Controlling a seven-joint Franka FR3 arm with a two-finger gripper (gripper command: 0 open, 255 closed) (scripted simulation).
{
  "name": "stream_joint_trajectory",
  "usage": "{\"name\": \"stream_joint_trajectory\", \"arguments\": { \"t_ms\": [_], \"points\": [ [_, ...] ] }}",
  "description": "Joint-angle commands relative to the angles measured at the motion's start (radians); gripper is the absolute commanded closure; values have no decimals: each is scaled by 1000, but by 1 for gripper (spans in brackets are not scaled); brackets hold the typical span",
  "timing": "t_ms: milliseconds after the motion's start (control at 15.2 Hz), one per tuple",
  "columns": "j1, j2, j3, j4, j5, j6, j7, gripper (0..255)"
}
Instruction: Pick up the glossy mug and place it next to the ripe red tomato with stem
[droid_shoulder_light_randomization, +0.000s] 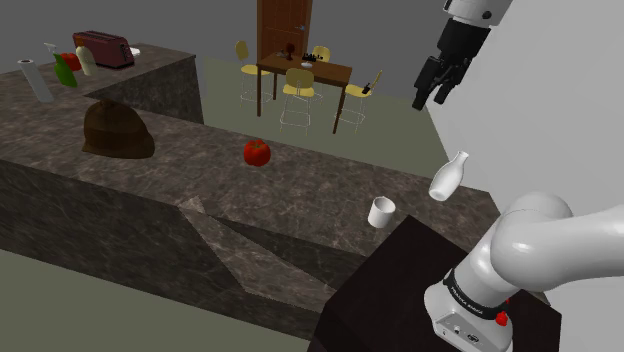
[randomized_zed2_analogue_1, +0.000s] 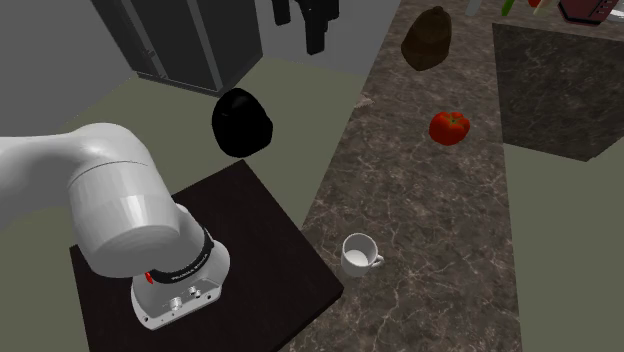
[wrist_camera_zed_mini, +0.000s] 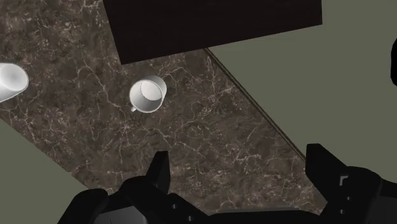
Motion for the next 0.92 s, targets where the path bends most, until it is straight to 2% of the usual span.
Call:
{"name": "stream_joint_trajectory", "arguments": {
  "t_ms": [0, 462, 858],
  "points": [
    [0, 0, 0, 0, 0, 0, 0, 0],
    [-20, -22, -44, -240, -42, 216, -34, 0],
    [-44, 19, -91, -408, -85, 423, -61, 0]
  ]
}}
